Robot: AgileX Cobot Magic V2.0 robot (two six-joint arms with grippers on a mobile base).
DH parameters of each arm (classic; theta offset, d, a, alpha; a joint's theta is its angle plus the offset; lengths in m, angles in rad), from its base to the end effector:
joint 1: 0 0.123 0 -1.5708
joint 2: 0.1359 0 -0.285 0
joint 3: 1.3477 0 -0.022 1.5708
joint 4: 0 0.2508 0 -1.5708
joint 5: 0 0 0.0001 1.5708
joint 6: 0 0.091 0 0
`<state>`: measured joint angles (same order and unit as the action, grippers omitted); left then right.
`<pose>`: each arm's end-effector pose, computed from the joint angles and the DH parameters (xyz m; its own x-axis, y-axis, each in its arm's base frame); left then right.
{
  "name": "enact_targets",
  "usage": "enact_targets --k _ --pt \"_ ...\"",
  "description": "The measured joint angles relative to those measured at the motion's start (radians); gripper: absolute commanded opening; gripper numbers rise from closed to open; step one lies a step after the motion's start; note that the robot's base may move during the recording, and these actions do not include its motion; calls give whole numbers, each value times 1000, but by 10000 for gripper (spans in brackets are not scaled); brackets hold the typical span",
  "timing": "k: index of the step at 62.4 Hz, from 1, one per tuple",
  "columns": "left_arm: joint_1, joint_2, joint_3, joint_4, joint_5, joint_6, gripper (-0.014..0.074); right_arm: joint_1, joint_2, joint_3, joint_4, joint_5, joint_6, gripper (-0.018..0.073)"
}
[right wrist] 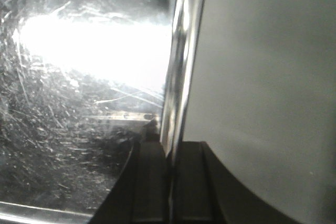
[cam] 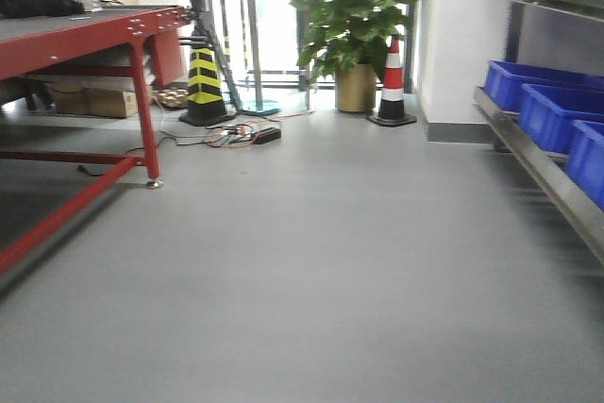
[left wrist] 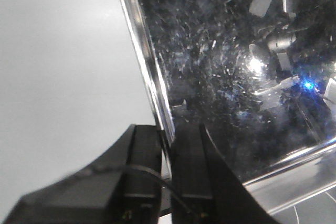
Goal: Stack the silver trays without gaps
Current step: 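Drive past the red workbench and plant toward the other rack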
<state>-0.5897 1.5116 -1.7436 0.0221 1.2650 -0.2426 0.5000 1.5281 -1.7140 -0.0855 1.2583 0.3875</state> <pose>0.2556 -0.1687 0.4329 -0.7829 0.2426 -0.5729 0.3731 0.9200 -0.1202 0.2775 0.1432 0.4200 -0.8386 -0.0568 -0.5418 -0.1518 0.9795 0.1323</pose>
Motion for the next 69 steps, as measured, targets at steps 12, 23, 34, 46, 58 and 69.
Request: enact_targets --k 12,23,34,46,58,69 --pt "0 0 0 0 0 0 -48 0 0 0 0 0 0 58" --pt "0 0 0 0 0 0 -48 0 0 0 0 0 0 58" --pt "0 0 0 0 0 0 -48 0 0 0 0 0 0 58" --pt "0 7 0 0 0 0 -48 0 0 0 -2 0 0 58" --pt "0 15 0 0 0 0 -48 0 0 0 -6 0 0 58" --pt "0 17 0 0 0 0 -48 0 0 0 -6 0 0 58"
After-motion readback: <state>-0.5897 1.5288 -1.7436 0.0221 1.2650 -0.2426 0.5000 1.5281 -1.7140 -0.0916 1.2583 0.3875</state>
